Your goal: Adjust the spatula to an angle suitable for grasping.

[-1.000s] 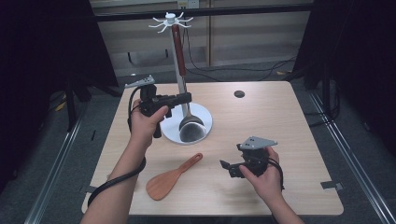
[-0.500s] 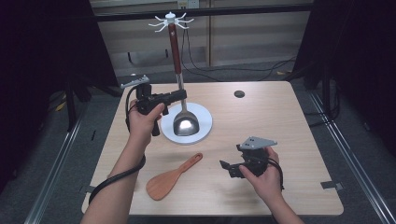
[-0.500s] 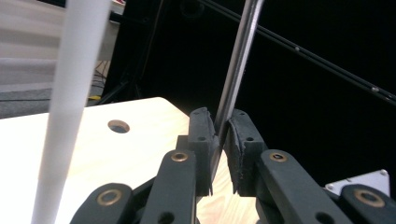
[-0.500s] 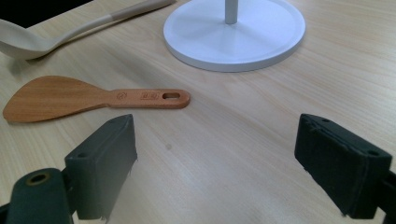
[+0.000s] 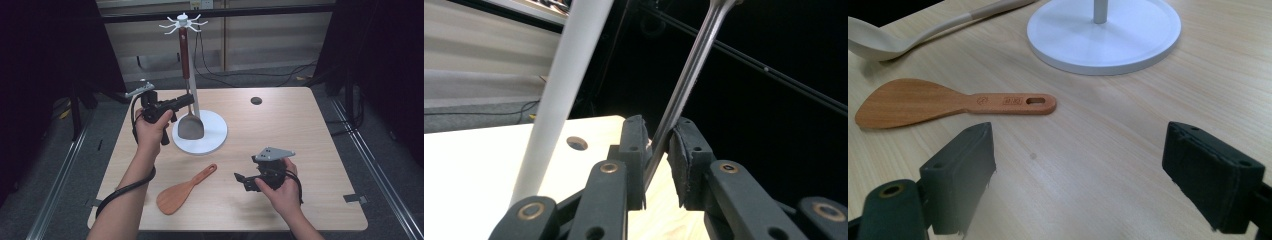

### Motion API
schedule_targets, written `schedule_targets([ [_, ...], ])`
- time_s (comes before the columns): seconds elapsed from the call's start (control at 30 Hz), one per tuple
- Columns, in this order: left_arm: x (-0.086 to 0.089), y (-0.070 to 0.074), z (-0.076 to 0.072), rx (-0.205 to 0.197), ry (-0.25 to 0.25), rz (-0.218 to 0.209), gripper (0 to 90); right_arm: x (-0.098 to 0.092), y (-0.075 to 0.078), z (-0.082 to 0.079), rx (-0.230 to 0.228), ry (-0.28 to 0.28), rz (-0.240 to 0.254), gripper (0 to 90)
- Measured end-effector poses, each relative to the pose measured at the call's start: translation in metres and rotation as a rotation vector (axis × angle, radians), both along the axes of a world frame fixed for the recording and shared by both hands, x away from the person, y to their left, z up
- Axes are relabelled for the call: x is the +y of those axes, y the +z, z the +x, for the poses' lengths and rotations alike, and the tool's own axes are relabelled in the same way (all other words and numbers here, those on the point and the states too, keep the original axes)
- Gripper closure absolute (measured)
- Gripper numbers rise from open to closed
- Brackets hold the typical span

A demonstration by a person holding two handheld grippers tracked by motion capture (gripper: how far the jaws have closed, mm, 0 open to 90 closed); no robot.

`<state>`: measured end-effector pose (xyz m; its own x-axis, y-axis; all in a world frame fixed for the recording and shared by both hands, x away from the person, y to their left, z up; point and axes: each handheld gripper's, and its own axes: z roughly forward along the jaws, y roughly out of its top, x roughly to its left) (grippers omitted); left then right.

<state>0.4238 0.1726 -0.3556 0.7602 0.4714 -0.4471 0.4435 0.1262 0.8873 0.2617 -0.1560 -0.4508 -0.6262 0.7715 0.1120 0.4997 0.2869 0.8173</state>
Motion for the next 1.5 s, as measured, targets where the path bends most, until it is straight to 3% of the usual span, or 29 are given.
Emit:
schedule_targets([
  [0.2,0.002,0.000,0.000,-0.016,0.036,0.010,76.2,0.000,0.000,0.000,-0.001,0.000,-0.003,12.9],
  [0.3,0.000,0.000,0.000,-0.013,0.063,-0.008,75.0,0.001,0.000,0.000,0.001,-0.003,-0.001,12.9],
  [0.33,0.002,0.000,0.001,-0.023,0.056,0.015,74.2,0.001,0.000,0.000,0.000,-0.003,-0.001,13.0],
  [0.43,0.000,0.000,0.003,-0.021,0.073,0.010,72.8,0.001,0.001,-0.001,-0.001,-0.002,-0.002,12.9],
  [0.47,-0.003,0.001,0.002,-0.008,0.098,-0.023,71.7,0.001,0.001,-0.001,-0.001,-0.002,-0.001,13.0],
  [0.5,0.000,0.001,0.003,-0.030,0.077,0.021,71.3,0.001,0.001,-0.001,-0.003,-0.001,-0.002,13.0],
  [0.57,-0.001,0.001,0.003,-0.036,0.076,0.033,70.7,0.001,0.001,-0.001,-0.004,0.000,-0.001,13.0],
  [0.9,-0.001,0.009,-0.001,-0.073,0.080,0.015,75.4,0.001,0.002,-0.002,-0.002,-0.004,-0.002,13.1],
  [0.97,-0.001,0.013,-0.004,-0.093,0.097,0.011,78.3,0.001,0.001,-0.002,-0.001,-0.003,-0.005,13.0],
  [1.0,0.002,0.015,-0.005,-0.120,0.094,0.032,80.0,0.001,0.001,-0.002,-0.002,0.001,-0.008,13.1],
  [1.07,0.002,0.022,-0.009,-0.159,0.105,0.030,82.2,0.002,0.001,-0.002,-0.004,-0.001,-0.005,13.1],
  [1.2,0.001,0.039,-0.016,-0.238,0.131,0.068,86.0,0.001,0.001,-0.001,-0.010,-0.004,-0.008,13.0],
  [1.43,-0.004,0.070,-0.023,-0.325,0.139,0.039,89.0,0.002,0.001,-0.001,-0.011,-0.004,-0.003,13.3],
  [1.5,-0.005,0.078,-0.022,-0.345,0.144,0.051,89.3,0.002,0.001,-0.001,-0.010,-0.004,-0.003,13.3],
])
